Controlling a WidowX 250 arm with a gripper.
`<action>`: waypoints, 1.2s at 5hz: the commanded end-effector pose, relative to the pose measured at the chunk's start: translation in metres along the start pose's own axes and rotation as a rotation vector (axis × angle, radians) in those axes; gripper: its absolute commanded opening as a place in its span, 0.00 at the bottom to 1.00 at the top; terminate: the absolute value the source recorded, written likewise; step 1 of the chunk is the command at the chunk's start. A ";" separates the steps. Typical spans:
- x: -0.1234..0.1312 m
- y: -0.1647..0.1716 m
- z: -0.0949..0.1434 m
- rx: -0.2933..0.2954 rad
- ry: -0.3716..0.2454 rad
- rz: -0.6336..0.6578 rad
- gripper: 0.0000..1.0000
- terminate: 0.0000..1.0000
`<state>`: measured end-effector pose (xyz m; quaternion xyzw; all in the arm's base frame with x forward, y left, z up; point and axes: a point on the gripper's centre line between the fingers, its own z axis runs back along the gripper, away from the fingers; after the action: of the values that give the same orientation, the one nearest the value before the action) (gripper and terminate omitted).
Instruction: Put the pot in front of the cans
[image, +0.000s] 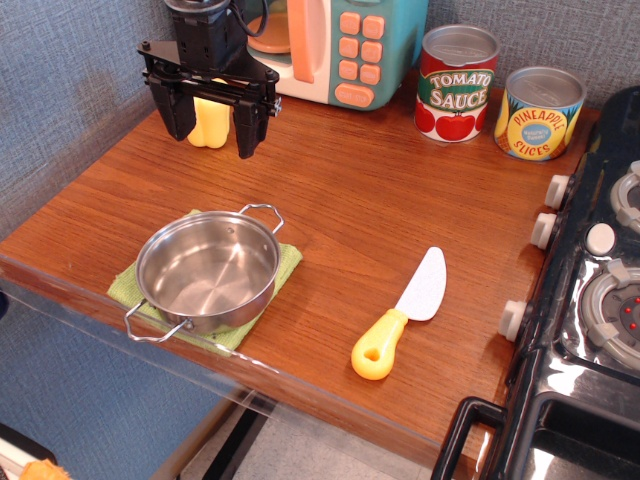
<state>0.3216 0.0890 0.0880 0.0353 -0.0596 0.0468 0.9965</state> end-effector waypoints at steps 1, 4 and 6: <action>0.000 0.000 0.000 0.000 0.000 0.000 1.00 0.00; -0.084 -0.077 0.017 -0.076 0.014 -0.254 1.00 0.00; -0.099 -0.083 -0.017 -0.010 0.087 -0.278 1.00 0.00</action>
<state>0.2333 -0.0018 0.0449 0.0362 0.0030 -0.0855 0.9957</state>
